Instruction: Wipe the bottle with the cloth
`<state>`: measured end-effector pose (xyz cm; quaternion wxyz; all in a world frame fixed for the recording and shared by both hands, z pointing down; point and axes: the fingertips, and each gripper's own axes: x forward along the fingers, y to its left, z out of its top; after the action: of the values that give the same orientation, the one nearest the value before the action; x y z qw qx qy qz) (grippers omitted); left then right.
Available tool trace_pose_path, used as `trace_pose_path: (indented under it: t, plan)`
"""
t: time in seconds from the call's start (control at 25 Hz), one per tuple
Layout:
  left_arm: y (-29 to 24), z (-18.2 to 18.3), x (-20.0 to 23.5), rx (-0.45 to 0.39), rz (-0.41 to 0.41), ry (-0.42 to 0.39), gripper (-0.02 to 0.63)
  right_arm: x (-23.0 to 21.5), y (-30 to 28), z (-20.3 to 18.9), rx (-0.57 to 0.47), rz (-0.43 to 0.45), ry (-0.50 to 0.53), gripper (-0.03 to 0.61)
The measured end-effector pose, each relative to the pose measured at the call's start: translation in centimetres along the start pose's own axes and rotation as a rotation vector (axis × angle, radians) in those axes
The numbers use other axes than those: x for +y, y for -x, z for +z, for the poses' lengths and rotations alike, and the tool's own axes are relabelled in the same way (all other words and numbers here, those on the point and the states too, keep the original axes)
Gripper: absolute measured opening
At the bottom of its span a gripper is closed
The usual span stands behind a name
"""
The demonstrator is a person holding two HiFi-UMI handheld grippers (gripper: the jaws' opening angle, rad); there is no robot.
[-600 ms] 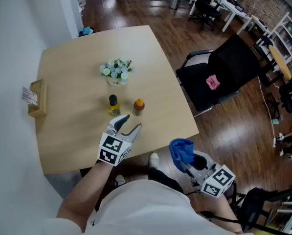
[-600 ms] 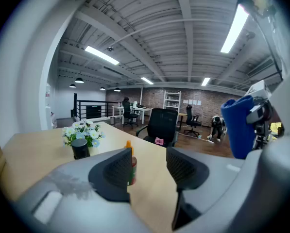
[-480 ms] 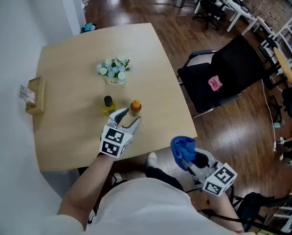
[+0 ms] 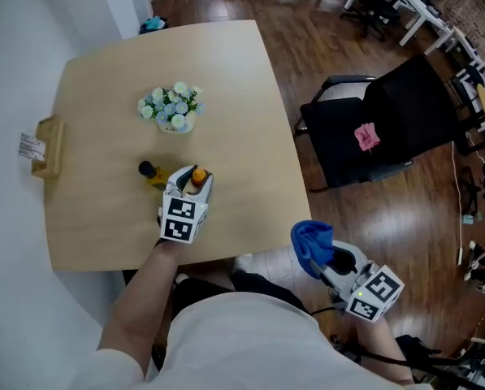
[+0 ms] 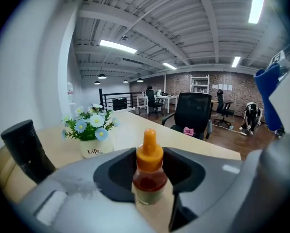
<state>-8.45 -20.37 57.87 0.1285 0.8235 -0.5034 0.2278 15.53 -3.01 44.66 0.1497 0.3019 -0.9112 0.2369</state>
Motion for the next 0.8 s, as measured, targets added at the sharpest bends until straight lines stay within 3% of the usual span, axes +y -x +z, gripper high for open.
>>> trace_pose_path:
  t: [0.32, 0.6, 0.8]
  plan:
    - [1.1, 1.5, -0.1, -0.018, -0.003, 0.009, 0.16, -2.5, -0.9, 0.0, -0.002, 0.018, -0.026, 0.118]
    - [7.3, 8.8, -2.9, -0.118, -0.227, 0.024, 0.16, -0.9, -4.9, 4.5, -0.1, 0.069, 0.022, 0.118]
    - [11.8, 12.7, -5.5, -0.158, -0.399, -0.055, 0.16, 2.5, -9.2, 10.8, -0.193, 0.173, 0.146, 0.118]
